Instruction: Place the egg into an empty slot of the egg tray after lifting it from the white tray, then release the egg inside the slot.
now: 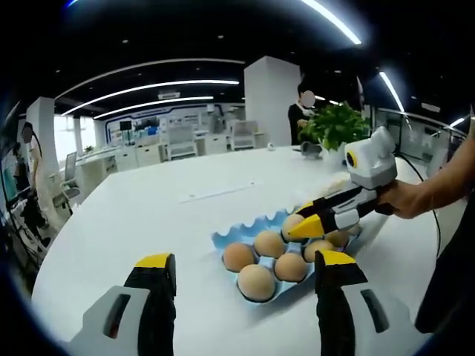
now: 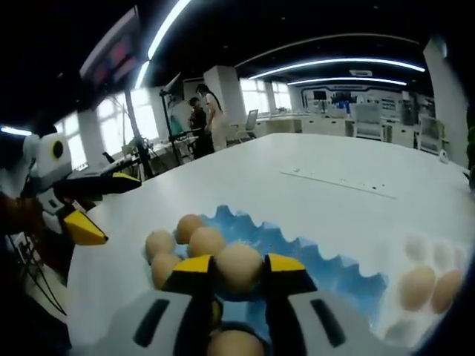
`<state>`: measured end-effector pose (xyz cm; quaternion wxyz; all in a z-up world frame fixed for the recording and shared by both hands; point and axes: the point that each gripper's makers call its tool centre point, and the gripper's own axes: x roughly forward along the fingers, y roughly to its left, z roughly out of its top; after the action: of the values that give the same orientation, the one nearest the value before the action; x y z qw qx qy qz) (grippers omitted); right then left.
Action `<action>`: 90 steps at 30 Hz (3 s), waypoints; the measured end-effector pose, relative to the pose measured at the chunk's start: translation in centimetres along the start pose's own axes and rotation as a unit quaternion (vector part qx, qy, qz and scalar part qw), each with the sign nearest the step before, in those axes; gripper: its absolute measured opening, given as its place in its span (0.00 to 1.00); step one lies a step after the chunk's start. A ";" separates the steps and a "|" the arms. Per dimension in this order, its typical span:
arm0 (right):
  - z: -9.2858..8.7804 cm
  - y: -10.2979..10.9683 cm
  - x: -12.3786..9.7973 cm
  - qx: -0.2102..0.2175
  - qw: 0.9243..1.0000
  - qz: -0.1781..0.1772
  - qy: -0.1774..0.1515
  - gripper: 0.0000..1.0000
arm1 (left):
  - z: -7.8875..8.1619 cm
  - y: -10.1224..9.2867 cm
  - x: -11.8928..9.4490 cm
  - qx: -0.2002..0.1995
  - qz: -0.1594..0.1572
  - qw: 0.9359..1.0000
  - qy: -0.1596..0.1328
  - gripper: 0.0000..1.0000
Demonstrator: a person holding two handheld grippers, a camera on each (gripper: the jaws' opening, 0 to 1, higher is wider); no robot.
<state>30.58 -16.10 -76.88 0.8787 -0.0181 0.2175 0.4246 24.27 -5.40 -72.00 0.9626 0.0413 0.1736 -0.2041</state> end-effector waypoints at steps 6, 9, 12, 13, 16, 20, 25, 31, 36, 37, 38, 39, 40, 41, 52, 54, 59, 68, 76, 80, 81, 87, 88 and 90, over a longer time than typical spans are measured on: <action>-0.2 0.1 -0.1 -0.023 1.000 -0.001 0.001 0.26 | -0.1 -0.1 0.0 0.003 0.000 1.000 0.001 0.77; -0.2 0.1 0.0 -0.030 1.000 0.000 0.001 0.26 | 0.0 -0.2 0.0 0.002 -0.001 1.000 0.002 0.77; -0.3 0.2 0.0 -0.054 0.999 0.000 0.003 0.26 | 0.0 -0.3 0.0 0.003 -0.002 1.000 0.001 0.77; -0.3 0.2 0.0 -0.051 0.999 -0.001 0.003 0.26 | 0.0 -0.3 0.0 0.003 -0.002 1.000 0.001 0.77; -0.3 0.1 0.0 -0.052 0.999 0.001 0.002 0.27 | 0.0 -0.3 0.0 0.003 -0.002 1.000 0.001 0.77; -0.3 0.3 0.0 -0.061 0.998 0.008 0.002 0.27 | 0.0 -0.2 0.0 0.004 -0.002 1.000 0.002 0.78; -0.3 -0.1 -0.1 -0.060 0.998 0.010 0.000 0.30 | 0.1 -0.3 0.0 0.003 -0.003 1.000 0.000 0.78; -0.3 -0.3 -0.3 -0.068 0.998 0.009 0.001 0.33 | 0.3 -0.4 0.1 0.002 -0.005 1.000 0.000 0.78; 1.0 -0.6 -2.6 -0.062 0.998 -0.001 -0.031 0.31 | 0.4 -0.4 0.1 0.004 -0.005 1.000 -0.002 0.78; 1.2 -0.9 -3.2 -0.055 0.998 -0.007 -0.037 0.31 | 0.4 -0.4 0.1 0.003 -0.004 1.000 -0.002 0.78; 1.4 -1.7 -4.1 -0.049 0.998 -0.022 -0.045 0.31 | 0.4 -0.3 0.1 0.001 -0.004 1.000 -0.002 0.78; 1.3 -2.2 -4.7 -0.050 0.997 -0.028 -0.047 0.31 | 0.5 -0.3 0.1 0.000 -0.005 1.000 -0.003 0.78; 1.3 -3.3 -5.8 -0.043 0.997 -0.051 -0.050 0.31 | 0.5 -0.3 0.2 0.001 -0.004 1.000 -0.003 0.78; 1.2 -4.1 -6.5 -0.038 0.996 -0.064 -0.054 0.31 | 0.5 -0.3 0.2 0.002 -0.005 1.000 -0.003 0.78; -1.5 -15.0 -17.9 0.015 0.963 -0.260 -0.072 0.31 | 0.5 -0.7 0.6 0.004 -0.013 1.000 -0.002 0.78; -1.9 -16.7 -19.8 0.013 0.952 -0.296 -0.074 0.31 | 0.6 -0.8 0.7 0.005 -0.014 1.000 -0.002 0.78; -3.1 -19.8 -23.3 0.031 0.931 -0.357 -0.074 0.31 | 0.7 -0.9 0.8 0.005 -0.014 1.000 -0.002 0.78; -6.2 -22.2 -23.8 0.058 0.919 -0.388 -0.037 0.30 | 0.8 -1.0 0.6 0.006 -0.009 1.000 -0.002 0.78; -7.5 -22.7 -23.3 0.094 0.920 -0.378 -0.041 0.28 | 0.7 -1.0 0.5 0.006 -0.005 1.000 0.000 0.78; -7.3 -22.8 -23.3 0.101 0.920 -0.376 -0.043 0.27 | 0.6 -1.2 0.6 0.007 -0.008 1.000 0.002 0.77; -7.3 -22.8 -23.3 0.104 0.920 -0.375 -0.040 0.26 | 0.6 -1.3 0.7 0.008 -0.009 1.000 0.003 0.77; -5.6 -22.1 -24.3 0.117 0.920 -0.369 -0.067 0.26 | 0.6 -1.1 0.7 0.005 -0.008 1.000 0.002 0.78; -5.1 -21.8 -24.3 0.117 0.921 -0.363 -0.071 0.26 | 0.5 -1.2 0.7 0.006 -0.008 1.000 0.003 0.78; -4.4 -21.2 -24.2 0.112 0.924 -0.358 -0.076 0.26 | 0.5 -1.3 0.8 0.007 -0.011 1.000 0.003 0.78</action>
<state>31.75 -48.49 -74.47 0.9824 0.0362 0.1750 0.0545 24.55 -6.97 -71.85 0.9594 0.0464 0.1759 -0.2154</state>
